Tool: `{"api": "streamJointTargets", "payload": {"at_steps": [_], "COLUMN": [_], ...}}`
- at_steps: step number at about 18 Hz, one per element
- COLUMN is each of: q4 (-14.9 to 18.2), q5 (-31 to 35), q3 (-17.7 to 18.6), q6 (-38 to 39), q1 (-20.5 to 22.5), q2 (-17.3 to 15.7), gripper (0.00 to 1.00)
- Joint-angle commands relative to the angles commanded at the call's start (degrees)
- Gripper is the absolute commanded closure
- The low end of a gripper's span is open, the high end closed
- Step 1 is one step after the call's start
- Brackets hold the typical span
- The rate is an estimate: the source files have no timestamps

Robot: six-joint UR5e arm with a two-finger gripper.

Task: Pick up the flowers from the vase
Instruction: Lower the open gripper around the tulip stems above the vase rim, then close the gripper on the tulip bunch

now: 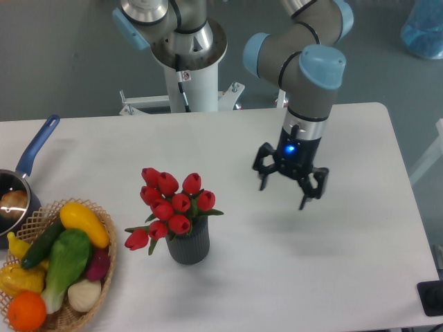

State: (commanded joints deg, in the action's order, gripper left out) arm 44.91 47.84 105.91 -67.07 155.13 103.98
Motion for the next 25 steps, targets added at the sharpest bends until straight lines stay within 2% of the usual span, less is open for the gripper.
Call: {"api": "streamJointTargets", "payload": {"at_steps": [6, 10, 16, 20, 21, 22, 23, 25], "q4": [0.2, 0.1, 0.2, 0.1, 0.1, 0.2, 0.2, 0.2], "q5": [-2.3, -8.6, -15.0, -16.1, -15.9, -15.8, -15.8, -15.9], "q3": [0.2, 0.1, 0.5, 1.0, 1.0, 1.2, 1.8, 2.8], "q6": [3.5, 4.8, 4.4, 4.1, 3.6, 3.1, 2.5, 1.8], "q1": [-2.1, -5.1, -5.5, -5.5, -5.5, -5.6, -5.5, -5.4], "q2": [-2.6, -0.9, 0.3, 0.3, 0.3, 0.4, 0.3, 0.3], "gripper": [0.00, 0.00, 0.00, 0.00, 0.03, 0.13, 0.31, 0.77]}}
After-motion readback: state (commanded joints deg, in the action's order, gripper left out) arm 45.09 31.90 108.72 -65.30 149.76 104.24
